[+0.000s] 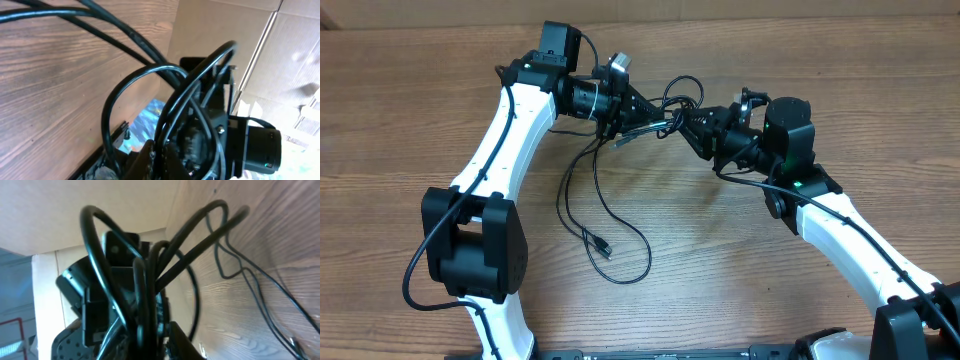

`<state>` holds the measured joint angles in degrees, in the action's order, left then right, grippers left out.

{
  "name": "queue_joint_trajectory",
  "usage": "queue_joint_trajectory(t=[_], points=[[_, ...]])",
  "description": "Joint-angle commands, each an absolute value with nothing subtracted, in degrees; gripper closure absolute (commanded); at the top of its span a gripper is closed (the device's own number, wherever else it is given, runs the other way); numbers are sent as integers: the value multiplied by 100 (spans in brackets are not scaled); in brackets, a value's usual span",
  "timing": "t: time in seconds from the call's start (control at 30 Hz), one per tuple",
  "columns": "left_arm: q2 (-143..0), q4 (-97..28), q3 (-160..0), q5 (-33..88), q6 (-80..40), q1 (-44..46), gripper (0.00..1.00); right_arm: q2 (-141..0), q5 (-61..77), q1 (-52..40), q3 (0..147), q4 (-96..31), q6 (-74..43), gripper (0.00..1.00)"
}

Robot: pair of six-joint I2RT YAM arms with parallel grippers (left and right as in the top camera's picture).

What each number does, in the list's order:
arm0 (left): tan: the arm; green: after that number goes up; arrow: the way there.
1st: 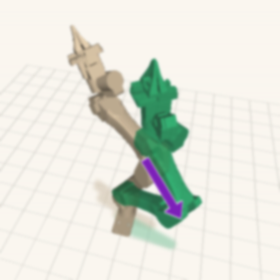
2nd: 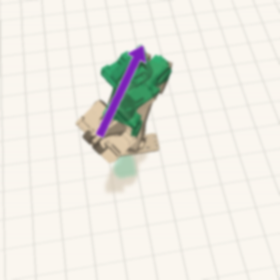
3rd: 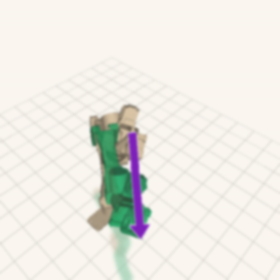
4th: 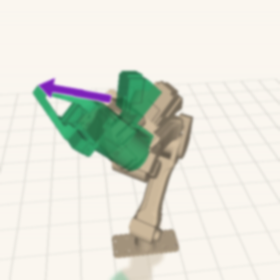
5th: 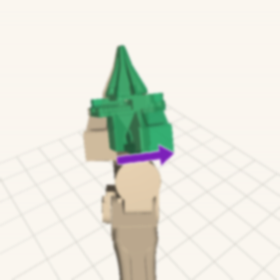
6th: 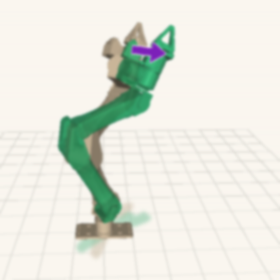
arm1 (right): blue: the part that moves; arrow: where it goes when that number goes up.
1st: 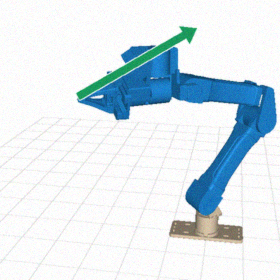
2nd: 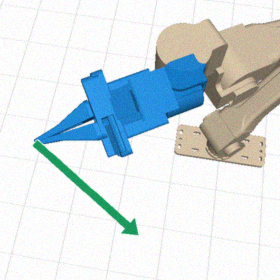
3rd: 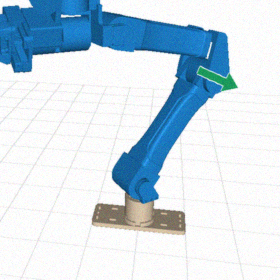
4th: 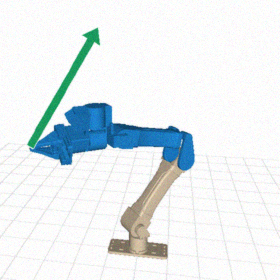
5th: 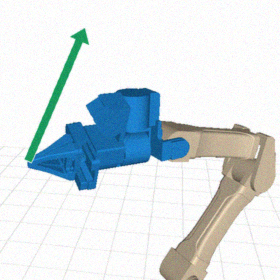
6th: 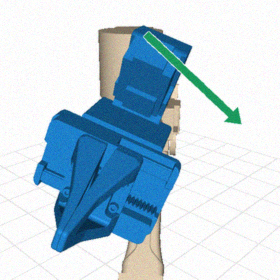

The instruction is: Untangle cables

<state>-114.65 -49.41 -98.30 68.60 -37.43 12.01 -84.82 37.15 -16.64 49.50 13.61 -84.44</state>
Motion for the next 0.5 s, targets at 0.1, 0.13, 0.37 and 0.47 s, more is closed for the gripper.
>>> queue_joint_trajectory(t=[0.1,0.13,0.37,0.47], points=[[-11345,-4786,-9948,7161,-3905,1103,96,-8517,3830,-1693,4989,797,-7946,96],[-11347,-4786,-9948,7161,-3905,1087,96,-8517,3850,-1693,4989,727,-7883,96],[-11347,-4788,-9948,7185,-3946,1009,96,-8517,3885,-1693,4989,108,-7441,96],[-11345,-4786,-9948,7185,-3946,998,96,-8517,3905,-1693,4989,-89,-7229,96]])
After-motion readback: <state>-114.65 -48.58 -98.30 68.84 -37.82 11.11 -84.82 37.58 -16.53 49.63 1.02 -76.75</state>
